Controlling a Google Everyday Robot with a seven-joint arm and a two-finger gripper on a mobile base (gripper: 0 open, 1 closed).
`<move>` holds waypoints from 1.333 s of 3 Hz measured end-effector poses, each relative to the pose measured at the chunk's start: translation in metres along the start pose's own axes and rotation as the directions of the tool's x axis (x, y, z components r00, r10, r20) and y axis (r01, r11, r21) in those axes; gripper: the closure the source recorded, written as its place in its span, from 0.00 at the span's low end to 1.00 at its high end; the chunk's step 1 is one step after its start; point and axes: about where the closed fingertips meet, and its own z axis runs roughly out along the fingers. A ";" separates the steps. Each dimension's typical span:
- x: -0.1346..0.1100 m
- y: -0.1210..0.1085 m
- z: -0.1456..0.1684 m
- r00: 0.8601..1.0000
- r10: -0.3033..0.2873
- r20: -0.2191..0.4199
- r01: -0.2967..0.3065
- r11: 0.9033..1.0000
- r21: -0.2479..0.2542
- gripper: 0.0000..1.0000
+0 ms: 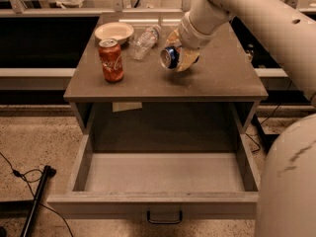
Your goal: Pick pepsi can from top drawer and place on counter
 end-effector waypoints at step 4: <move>-0.011 0.001 -0.003 0.999 -0.031 -0.008 0.032 0.999 0.007 0.00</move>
Offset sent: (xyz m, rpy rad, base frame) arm 0.0002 0.0013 -0.0020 0.0005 0.0025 0.0017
